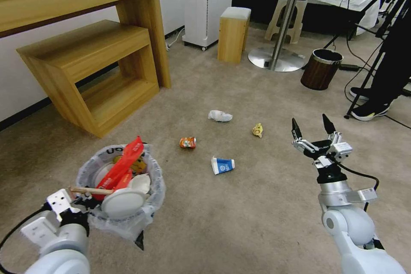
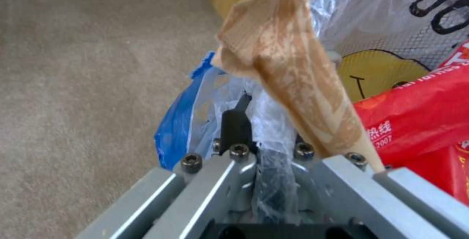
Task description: Pick up the trash bin and place the garbage on the floor into it.
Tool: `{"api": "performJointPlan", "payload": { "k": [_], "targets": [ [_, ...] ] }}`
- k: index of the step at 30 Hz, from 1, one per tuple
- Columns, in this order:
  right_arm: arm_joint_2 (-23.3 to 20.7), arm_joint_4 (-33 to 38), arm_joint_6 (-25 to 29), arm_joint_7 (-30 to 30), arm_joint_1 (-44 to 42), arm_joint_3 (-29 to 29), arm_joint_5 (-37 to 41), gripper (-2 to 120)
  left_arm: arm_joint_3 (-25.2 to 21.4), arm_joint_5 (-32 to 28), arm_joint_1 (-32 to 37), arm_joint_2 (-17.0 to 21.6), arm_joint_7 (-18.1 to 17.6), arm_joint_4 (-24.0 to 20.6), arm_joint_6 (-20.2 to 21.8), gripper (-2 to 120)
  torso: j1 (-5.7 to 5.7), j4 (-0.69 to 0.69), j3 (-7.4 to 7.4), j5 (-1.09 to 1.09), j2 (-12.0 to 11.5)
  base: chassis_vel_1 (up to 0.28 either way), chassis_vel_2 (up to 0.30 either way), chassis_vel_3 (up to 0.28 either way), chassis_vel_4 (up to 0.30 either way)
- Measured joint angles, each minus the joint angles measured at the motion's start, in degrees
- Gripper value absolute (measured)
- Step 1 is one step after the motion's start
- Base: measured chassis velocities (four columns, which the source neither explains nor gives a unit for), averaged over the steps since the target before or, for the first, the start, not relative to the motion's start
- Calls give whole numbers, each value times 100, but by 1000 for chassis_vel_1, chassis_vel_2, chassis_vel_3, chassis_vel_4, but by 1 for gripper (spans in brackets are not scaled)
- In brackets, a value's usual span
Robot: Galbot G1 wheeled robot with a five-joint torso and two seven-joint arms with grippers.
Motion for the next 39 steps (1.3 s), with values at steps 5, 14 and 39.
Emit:
{"api": "performJointPlan", "payload": {
  "k": [5,14,39],
  "targets": [
    [14,-35,23,-7,12,0,-2,100,-128,-96,-27,24,-8,3,22,1,0,0,0,0,0,0,0,0,0],
    [71,-85,19,-52,5,-60,63,100,-312,-235,-187,60,-32,79,108,1,0,-1,0,1,0,0,0,0,0],
    [-9,-188,193,-314,139,-186,149,100,-214,-74,-226,-66,44,42,137,1,0,0,0,2,0,-151,150,159,-155]
  ]
}}
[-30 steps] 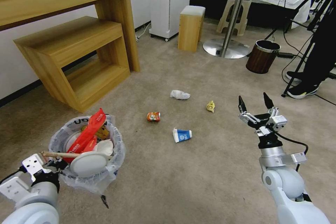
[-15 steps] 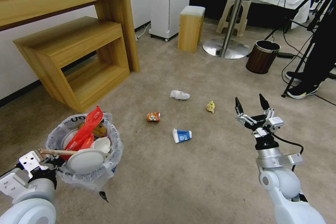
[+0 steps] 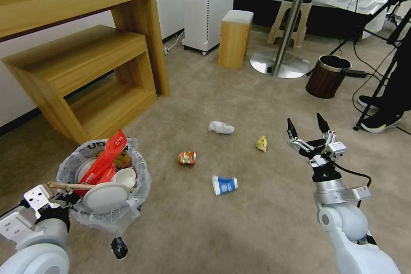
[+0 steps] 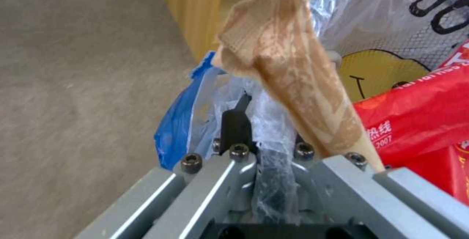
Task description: Pick up the trash bin and place the garbage on the floor into it.
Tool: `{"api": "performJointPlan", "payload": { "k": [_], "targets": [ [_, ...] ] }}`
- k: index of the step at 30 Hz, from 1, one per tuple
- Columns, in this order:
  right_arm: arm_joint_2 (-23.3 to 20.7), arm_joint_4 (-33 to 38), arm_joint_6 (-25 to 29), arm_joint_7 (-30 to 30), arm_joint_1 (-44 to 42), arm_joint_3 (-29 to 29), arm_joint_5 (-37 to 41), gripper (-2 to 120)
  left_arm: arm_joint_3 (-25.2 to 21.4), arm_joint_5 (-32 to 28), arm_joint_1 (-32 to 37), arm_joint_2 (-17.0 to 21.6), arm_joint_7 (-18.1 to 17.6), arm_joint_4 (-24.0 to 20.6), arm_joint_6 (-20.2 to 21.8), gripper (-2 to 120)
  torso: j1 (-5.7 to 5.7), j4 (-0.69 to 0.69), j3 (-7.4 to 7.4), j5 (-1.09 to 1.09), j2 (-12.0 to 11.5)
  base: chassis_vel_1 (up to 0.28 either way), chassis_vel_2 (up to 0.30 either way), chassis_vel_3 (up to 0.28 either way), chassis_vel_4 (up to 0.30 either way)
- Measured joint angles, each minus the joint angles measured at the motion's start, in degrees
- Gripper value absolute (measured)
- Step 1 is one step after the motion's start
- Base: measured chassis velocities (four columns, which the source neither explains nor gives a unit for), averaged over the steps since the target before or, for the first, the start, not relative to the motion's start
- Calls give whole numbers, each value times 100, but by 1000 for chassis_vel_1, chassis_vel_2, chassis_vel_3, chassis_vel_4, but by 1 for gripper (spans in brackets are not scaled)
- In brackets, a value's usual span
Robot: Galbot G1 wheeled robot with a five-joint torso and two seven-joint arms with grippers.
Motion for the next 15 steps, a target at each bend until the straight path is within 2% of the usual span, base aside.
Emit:
{"api": "performJointPlan", "payload": {
  "k": [5,8,11,12,15],
  "targets": [
    [-36,-60,-85,12,58,-137,-40,100,4,24,37,-28,27,-12,-20,1,1,-1,2,1,-1,-274,250,274,-242],
    [-90,-110,-240,17,125,-243,-77,100,-2,32,53,-38,38,-13,-33,1,1,-1,2,0,-1,-106,151,140,-94],
    [-370,-264,-859,-255,288,-395,-137,100,-8,53,78,-43,39,-16,-47,1,0,0,-2,0,0,-12,54,34,-16],
    [-370,-264,-859,-255,288,-395,-137,100,-8,53,78,-43,39,-16,-47,1,0,0,-2,0,0,0,0,0,0],
    [-782,-642,-1720,-724,677,-683,-140,100,7,86,73,-47,39,-23,-62,1,0,-1,-3,0,0,55,-53,-70,44]
  ]
}}
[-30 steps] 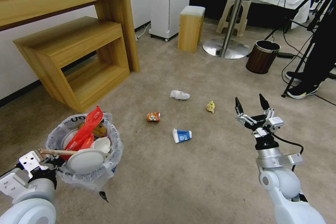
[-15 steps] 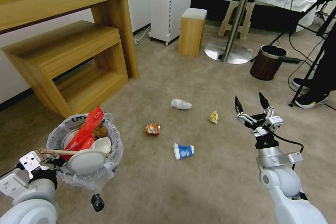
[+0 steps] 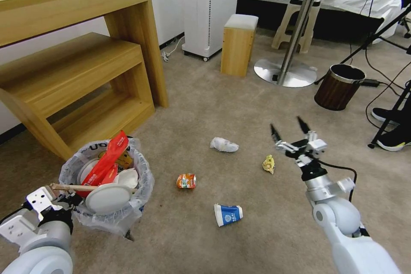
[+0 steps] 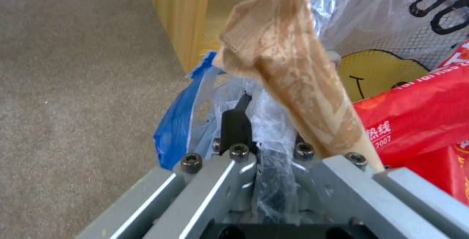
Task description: Pick up the trash bin and place the garbage on the floor into it.
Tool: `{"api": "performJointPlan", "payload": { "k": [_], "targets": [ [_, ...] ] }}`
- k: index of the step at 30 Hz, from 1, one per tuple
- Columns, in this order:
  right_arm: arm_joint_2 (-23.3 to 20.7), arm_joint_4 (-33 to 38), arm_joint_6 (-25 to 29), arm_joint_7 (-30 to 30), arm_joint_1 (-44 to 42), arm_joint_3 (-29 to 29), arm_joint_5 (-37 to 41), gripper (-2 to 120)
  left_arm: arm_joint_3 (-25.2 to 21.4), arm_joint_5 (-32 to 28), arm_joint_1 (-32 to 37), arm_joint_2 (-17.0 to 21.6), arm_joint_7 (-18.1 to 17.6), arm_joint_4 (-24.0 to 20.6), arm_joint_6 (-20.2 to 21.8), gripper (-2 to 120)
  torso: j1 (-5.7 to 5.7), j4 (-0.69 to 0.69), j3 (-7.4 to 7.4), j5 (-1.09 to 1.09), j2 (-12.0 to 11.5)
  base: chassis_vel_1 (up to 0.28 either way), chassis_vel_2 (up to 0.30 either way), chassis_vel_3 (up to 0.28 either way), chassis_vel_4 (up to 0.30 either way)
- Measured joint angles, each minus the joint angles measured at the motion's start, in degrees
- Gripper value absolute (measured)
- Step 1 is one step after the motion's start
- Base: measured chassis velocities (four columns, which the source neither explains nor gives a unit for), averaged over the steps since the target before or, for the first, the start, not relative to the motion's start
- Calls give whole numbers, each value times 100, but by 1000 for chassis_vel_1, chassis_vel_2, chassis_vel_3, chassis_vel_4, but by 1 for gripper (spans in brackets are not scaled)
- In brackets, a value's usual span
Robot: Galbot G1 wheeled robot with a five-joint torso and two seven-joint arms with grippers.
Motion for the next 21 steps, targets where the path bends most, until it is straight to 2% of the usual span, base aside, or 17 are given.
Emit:
{"api": "performJointPlan", "payload": {
  "k": [2,3,5,6,7,8,10,12,13,17,18,19,21],
  "targets": [
    [-78,-139,-212,-151,121,-98,-26,100,13,15,-3,-8,0,-3,-2,1,0,0,0,0,0,1,-59,-64,20],
    [-178,-457,-665,-525,381,-286,-120,100,51,45,-12,-27,0,-9,-3,1,0,0,1,-1,0,0,0,0,0],
    [-201,-816,-1104,-877,638,-461,-380,100,82,74,-14,-46,2,-22,-3,1,1,-1,2,1,0,0,0,0,0],
    [-174,-1215,-1387,-1183,885,-616,-905,100,86,88,-13,-52,0,-36,-5,1,0,0,2,0,-1,0,0,0,0],
    [-174,-1215,-1387,-1183,885,-616,-905,100,86,88,-13,-52,0,-36,-5,1,0,0,2,0,-1,0,0,0,0],
    [-116,-1517,-1497,-1375,1074,-736,-1356,100,76,90,-10,-52,-2,-47,-5,1,0,2,3,1,-1,0,0,0,0],
    [-79,-1660,-1528,-1449,1165,-796,-1565,100,65,89,-8,-52,-3,-49,-6,1,0,1,3,1,0,0,0,0,0],
    [95,-2253,-1551,-1737,1510,-1053,-2086,100,14,87,4,-46,-6,-63,-21,1,0,0,2,-1,0,0,0,0,0],
    [232,-2588,-1445,-1890,1670,-1178,-2184,100,4,84,8,-45,-6,-69,-30,1,0,0,2,-1,0,0,0,0,0],
    [515,-3036,-1305,-2125,1858,-1338,-2246,100,2,84,6,-54,-7,-70,-45,1,0,1,3,1,0,0,0,0,0],
    [677,-3207,-1198,-2401,1920,-1374,-2332,100,9,93,-1,-60,-9,-70,-50,1,0,2,2,0,0,0,0,0,0],
    [677,-3207,-1198,-2401,1920,-1374,-2332,100,9,93,-1,-60,-9,-70,-50,1,0,2,2,0,0,0,0,0,0],
    [843,-3362,-968,-2947,1951,-1382,-2468,100,44,125,-20,-74,-9,-51,-62,1,0,1,2,-1,0,0,0,0,0]
  ]
}}
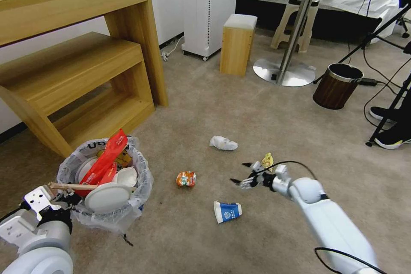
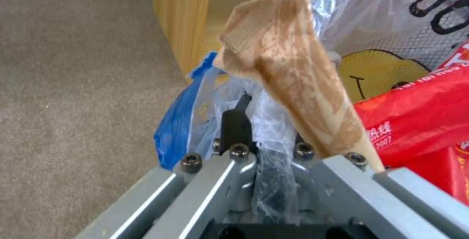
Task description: Pick up the trash bin and place the garbage on the floor into it.
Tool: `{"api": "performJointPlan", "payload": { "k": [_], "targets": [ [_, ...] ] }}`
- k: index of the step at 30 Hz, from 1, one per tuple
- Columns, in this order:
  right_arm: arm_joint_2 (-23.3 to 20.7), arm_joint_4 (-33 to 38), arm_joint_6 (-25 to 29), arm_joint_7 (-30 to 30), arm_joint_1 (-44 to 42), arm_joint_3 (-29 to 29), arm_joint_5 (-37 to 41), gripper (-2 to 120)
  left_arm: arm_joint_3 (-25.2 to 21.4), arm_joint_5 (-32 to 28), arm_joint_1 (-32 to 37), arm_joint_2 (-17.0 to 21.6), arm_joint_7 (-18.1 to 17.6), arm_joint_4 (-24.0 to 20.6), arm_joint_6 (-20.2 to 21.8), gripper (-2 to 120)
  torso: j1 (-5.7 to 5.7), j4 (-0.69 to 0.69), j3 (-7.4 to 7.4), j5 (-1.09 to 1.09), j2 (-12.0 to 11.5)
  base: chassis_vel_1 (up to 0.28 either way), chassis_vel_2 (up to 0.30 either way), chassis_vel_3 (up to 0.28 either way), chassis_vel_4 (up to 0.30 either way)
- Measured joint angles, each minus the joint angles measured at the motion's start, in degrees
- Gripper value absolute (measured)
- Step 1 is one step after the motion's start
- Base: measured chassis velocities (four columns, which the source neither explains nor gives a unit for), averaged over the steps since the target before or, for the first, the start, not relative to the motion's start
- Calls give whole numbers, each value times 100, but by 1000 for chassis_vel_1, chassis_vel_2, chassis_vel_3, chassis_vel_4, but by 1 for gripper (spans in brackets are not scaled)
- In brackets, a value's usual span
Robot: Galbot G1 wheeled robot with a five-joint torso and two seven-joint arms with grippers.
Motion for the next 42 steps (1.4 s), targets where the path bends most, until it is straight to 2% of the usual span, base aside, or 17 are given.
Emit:
{"api": "performJointPlan", "payload": {
  "k": [1,3,5,7,8,16,18,20,21,22,25,29,30,33,36,38,42],
  "targets": [
    [0,0,0,0,0,0,0,100,0,0,0,0,0,0,0,1,0,0,0,0,0,0,0,0,0],
    [130,-116,229,-574,10,1,-179,99,56,52,-23,-24,-1,22,-10,1,0,0,0,-1,0,0,0,0,0],
    [202,-204,332,-812,13,12,-406,94,111,98,-38,-43,-1,30,-15,1,0,0,0,0,0,0,0,0,0],
    [215,-248,357,-858,13,17,-509,92,128,109,-44,-50,-1,31,-16,1,0,0,0,0,0,0,0,0,0],
    [217,-314,378,-866,10,26,-641,87,139,114,-48,-54,-1,33,-18,1,0,-1,0,-1,0,0,0,0,0],
    [261,-626,491,-834,2,60,-991,87,120,109,-31,-54,0,44,-58,1,0,-1,0,-1,0,0,0,0,0],
    [374,-861,537,-791,51,95,-1122,76,111,98,-17,-50,8,44,-78,1,0,-1,0,0,0,0,0,0,0],
    [408,-932,549,-776,79,106,-1143,75,107,94,-13,-48,12,44,-81,1,0,0,0,0,0,0,0,0,0],
    [463,-1045,567,-750,133,123,-1189,66,96,90,-4,-44,17,44,-89,1,0,-1,0,0,0,0,0,0,0],
    [463,-1045,567,-750,133,123,-1189,66,96,90,-4,-44,17,44,-89,1,0,-1,0,0,0,0,0,0,0],
    [575,-1277,634,-734,239,164,-1381,51,77,84,13,-29,28,44,-101,1,0,0,0,0,0,0,0,0,0],
    [623,-1419,698,-729,260,189,-1627,37,54,69,8,0,29,44,-102,1,0,0,0,0,0,0,0,0,0],
    [623,-1419,698,-729,260,189,-1627,37,54,69,8,0,29,44,-102,1,0,0,0,0,0,0,0,0,0],
    [639,-1527,757,-699,264,196,-1781,23,48,60,-13,12,31,49,-102,1,0,0,0,1,0,0,0,0,0],
    [637,-1532,769,-695,262,196,-1795,18,56,60,-23,11,31,64,-102,1,0,0,0,1,0,0,0,0,0],
    [626,-1537,795,-694,247,193,-1815,4,87,66,-42,-4,33,93,-104,1,0,0,0,0,0,0,0,0,0],
    [608,-1591,862,-693,251,191,-1826,0,111,83,-57,-21,39,119,-112,1,0,0,-1,1,0,0,0,0,0]
  ]
}}
